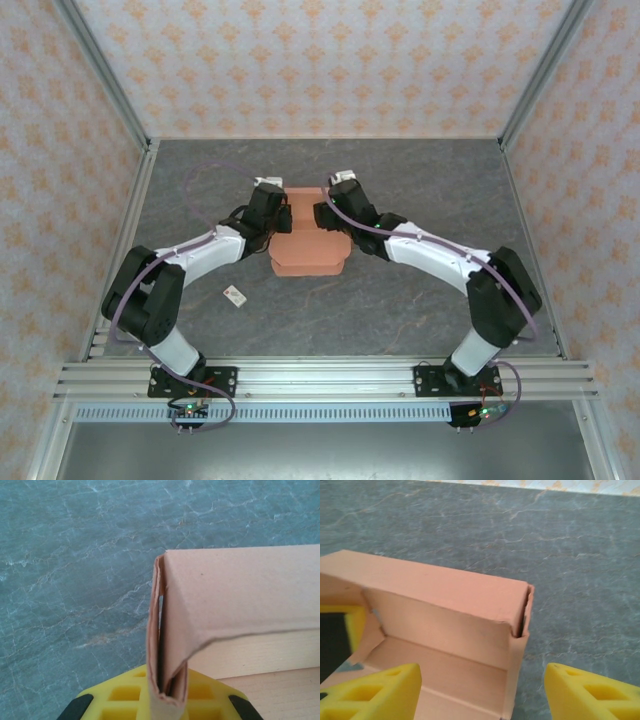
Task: Fold the paper box
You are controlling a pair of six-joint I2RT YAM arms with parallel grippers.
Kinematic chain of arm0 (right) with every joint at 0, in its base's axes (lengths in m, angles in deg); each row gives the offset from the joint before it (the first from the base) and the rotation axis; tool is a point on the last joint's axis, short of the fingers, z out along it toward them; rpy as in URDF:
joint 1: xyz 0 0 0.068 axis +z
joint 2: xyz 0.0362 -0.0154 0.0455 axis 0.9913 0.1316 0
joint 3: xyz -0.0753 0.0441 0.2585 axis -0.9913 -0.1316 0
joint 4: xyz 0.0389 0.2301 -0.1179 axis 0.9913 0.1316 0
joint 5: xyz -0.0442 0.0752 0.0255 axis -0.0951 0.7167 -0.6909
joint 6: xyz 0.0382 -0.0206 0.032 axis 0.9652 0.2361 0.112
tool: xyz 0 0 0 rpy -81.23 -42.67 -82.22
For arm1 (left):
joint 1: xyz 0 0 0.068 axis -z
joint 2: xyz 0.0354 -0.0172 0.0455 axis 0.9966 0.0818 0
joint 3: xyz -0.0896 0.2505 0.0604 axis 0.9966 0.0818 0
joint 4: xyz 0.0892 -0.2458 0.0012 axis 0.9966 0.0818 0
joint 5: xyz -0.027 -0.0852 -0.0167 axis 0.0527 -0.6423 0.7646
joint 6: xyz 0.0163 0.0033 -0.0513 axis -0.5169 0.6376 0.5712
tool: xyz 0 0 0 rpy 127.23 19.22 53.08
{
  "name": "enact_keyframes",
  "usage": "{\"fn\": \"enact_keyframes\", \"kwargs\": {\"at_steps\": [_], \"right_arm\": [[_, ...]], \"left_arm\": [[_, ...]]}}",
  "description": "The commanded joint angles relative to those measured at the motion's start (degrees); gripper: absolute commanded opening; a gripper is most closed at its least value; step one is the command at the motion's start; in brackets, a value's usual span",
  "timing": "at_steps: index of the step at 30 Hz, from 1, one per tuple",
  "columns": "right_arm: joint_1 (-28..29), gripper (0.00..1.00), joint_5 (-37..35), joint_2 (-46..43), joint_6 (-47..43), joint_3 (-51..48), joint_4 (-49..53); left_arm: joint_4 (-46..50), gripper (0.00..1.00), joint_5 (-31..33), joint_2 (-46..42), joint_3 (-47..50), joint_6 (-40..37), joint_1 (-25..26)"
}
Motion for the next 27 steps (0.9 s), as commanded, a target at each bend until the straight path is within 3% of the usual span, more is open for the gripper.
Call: {"fn": "enact_keyframes", "kwargs": {"at_steps": [1, 5, 11, 17, 27], "right_arm": [[0.0, 0.66, 6.9, -5.6, 3.5, -3.3, 4.5], [-0.8, 0.67, 6.3, -13.2, 4.0, -6.3, 8.6], [-8.1, 0.68, 7.6, -19.8, 3.6, -7.5, 16.8], [-10.8, 0.67, 8.6, -22.8, 3.6, -12.7, 16.8], [-11.4, 0.67, 8.4, -23.5, 3.0, -16.6, 15.9]], "left_arm": [[9.7, 0.0, -2.3, 0.3, -3.4, -2.0, -0.7], [20.4, 0.0, -6.4, 0.1, -7.4, -6.1, -0.8], [41.3, 0.0, -11.8, 5.1, -17.4, -14.7, -0.9], [57.5, 0.0, -12.0, 12.0, -27.0, -24.1, -0.6], [67.1, 0.0, -10.2, 28.8, -41.0, -28.4, 1.4]]}}
